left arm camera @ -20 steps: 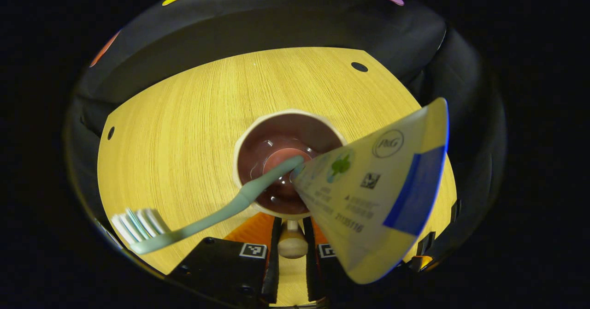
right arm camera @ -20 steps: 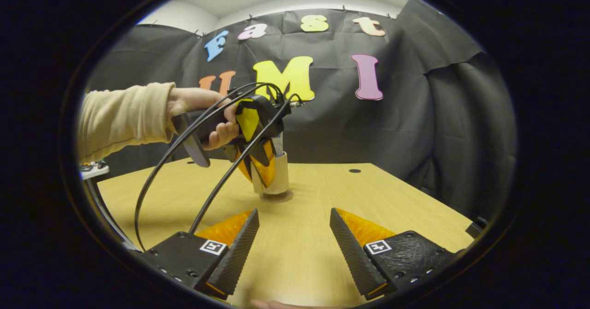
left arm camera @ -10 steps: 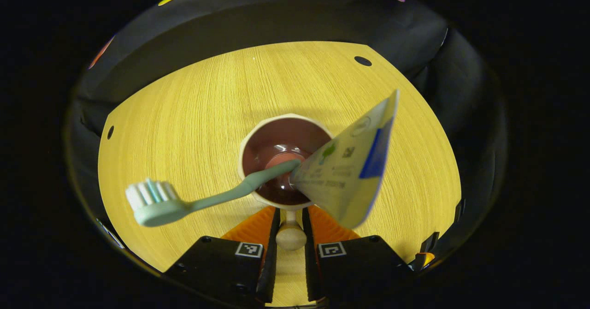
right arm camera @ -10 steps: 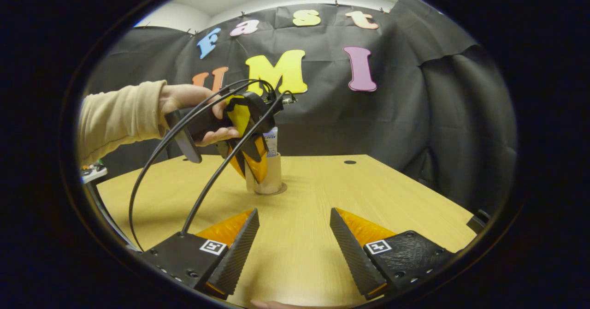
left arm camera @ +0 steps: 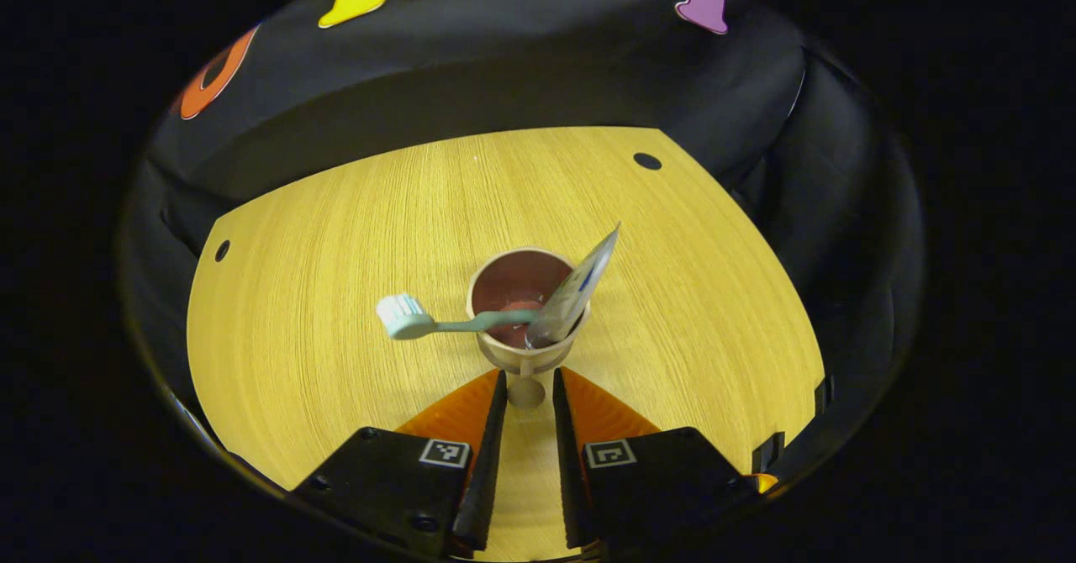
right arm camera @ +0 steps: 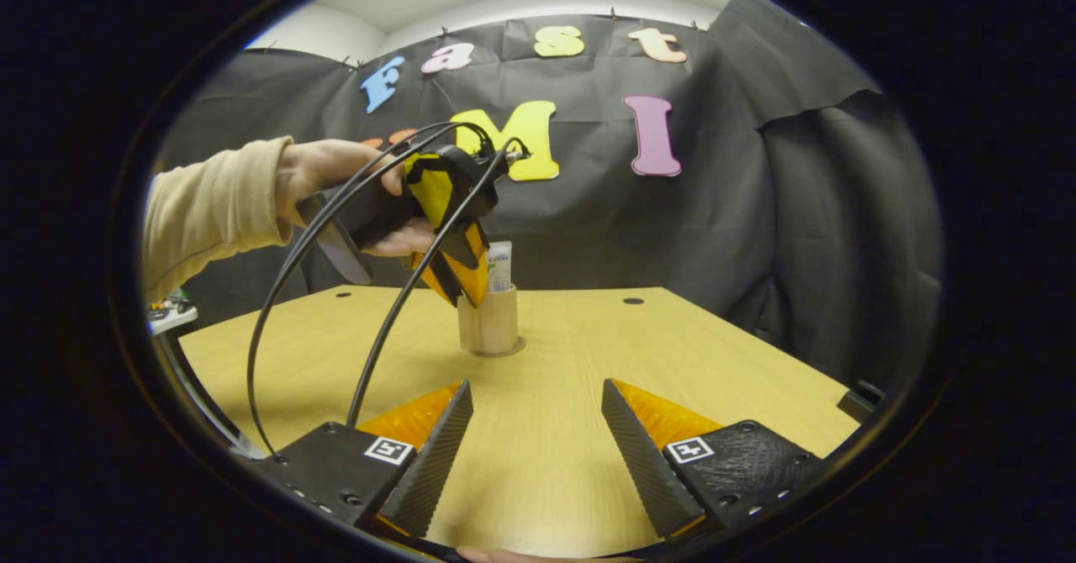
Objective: Put the toothbrush and toothpaste on the desktop into the cup, then pick up the cup and place it on the coaster on the desktop.
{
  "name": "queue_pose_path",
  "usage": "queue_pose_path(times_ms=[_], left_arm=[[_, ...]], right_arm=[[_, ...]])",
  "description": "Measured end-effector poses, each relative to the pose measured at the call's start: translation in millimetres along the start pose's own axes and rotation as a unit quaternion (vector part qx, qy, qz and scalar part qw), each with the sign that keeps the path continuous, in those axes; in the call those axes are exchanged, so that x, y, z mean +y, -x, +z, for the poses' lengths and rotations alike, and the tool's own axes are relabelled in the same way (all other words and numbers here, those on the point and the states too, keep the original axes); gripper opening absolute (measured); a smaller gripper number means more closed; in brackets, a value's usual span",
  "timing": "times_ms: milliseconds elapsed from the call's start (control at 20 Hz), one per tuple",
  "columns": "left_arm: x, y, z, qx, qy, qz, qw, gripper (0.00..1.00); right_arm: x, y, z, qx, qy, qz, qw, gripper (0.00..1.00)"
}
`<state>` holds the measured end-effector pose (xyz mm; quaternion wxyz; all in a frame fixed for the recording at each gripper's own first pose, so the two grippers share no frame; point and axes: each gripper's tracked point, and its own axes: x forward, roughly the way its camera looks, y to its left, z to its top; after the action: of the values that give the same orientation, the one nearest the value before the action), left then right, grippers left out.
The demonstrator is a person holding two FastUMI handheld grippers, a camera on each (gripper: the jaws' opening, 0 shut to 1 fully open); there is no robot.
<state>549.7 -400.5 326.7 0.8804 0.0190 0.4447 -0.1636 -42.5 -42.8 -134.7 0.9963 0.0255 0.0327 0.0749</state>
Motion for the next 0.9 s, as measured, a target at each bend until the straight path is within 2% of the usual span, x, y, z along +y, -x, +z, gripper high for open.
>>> queue_pose_path(times_ms=[50, 150, 200, 250, 400, 500, 550, 650, 800, 850, 900], left_arm=[[-15, 2, 7, -0.017, -0.004, -0.002, 1.000, 0.38], [-14, 26, 6, -0.048, -0.010, 0.003, 0.999, 0.42], [-12, 35, 2, -0.062, -0.012, 0.004, 0.998, 0.54], [-9, 48, -5, -0.076, -0.011, 0.005, 0.997, 0.43], [-7, 70, -12, -0.129, -0.005, 0.011, 0.992, 0.45], [-2, 93, -21, -0.169, -0.005, 0.019, 0.985, 0.46], [-1, 102, -26, -0.186, -0.006, 0.018, 0.982, 0.55], [3, 121, -37, -0.217, -0.001, 0.024, 0.976, 0.64], [15, 149, -54, -0.266, 0.011, 0.038, 0.963, 0.67], [19, 160, -59, -0.285, 0.010, 0.045, 0.958, 0.77], [24, 171, -65, -0.301, 0.008, 0.053, 0.952, 0.73]], right_arm=[[2, 4, 7, -0.006, -0.001, -0.001, 1.000, 0.93], [8, 10, 20, -0.018, -0.002, -0.004, 1.000, 0.93], [9, 14, 25, -0.024, -0.001, -0.008, 1.000, 0.93], [11, 20, 32, -0.032, -0.003, -0.010, 0.999, 0.93], [12, 39, 48, -0.053, -0.002, -0.024, 0.998, 0.93], [12, 51, 59, -0.071, 0.004, -0.033, 0.997, 0.93], [13, 57, 66, -0.082, 0.007, -0.035, 0.996, 0.93], [14, 67, 82, -0.103, 0.015, -0.038, 0.994, 0.93], [21, 78, 95, -0.115, 0.001, -0.030, 0.993, 0.93], [26, 80, 97, -0.111, -0.007, -0.023, 0.994, 0.93], [31, 82, 96, -0.105, -0.009, -0.016, 0.994, 0.93]])
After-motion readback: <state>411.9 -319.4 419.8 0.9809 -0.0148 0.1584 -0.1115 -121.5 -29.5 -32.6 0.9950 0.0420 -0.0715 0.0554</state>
